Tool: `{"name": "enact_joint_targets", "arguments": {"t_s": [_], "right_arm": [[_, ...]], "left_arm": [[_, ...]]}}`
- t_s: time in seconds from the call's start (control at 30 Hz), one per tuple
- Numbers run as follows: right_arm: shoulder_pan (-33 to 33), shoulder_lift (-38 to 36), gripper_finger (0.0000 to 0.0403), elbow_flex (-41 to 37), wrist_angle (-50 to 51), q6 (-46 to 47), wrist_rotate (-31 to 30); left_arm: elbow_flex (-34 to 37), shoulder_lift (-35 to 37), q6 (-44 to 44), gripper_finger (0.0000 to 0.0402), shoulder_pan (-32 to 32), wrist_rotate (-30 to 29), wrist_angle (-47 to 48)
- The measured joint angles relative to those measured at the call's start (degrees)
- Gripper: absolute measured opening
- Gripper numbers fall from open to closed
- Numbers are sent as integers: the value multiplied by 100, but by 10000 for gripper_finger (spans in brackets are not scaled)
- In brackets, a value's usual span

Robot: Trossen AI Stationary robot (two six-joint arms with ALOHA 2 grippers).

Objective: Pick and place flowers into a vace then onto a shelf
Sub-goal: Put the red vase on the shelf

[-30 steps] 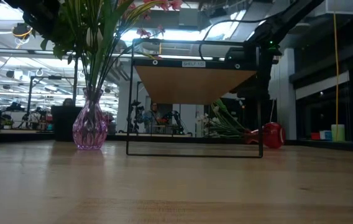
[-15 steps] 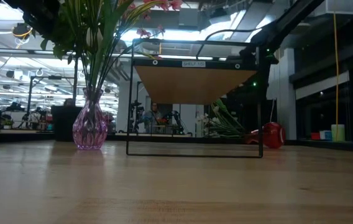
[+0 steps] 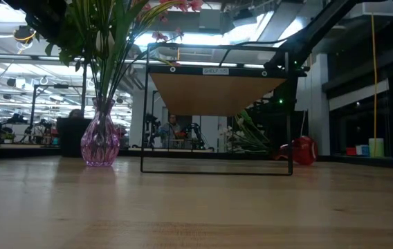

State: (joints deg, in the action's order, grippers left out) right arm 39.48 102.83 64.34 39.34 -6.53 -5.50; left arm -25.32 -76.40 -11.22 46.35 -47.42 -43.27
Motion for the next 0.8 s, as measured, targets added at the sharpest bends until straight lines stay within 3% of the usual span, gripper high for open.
{"name": "enact_joint_targets", "arguments": {"t_s": [0.37,0.57,0.8], "right_arm": [[22,-2,217,-421,-201,30,2],[85,-59,198,-906,-806,47,64],[87,-128,188,-964,-899,48,129]], "left_arm": [[0,0,0,6,0,-2,24],[0,2,0,6,0,-2,23],[0,2,0,6,0,-4,22]]}}
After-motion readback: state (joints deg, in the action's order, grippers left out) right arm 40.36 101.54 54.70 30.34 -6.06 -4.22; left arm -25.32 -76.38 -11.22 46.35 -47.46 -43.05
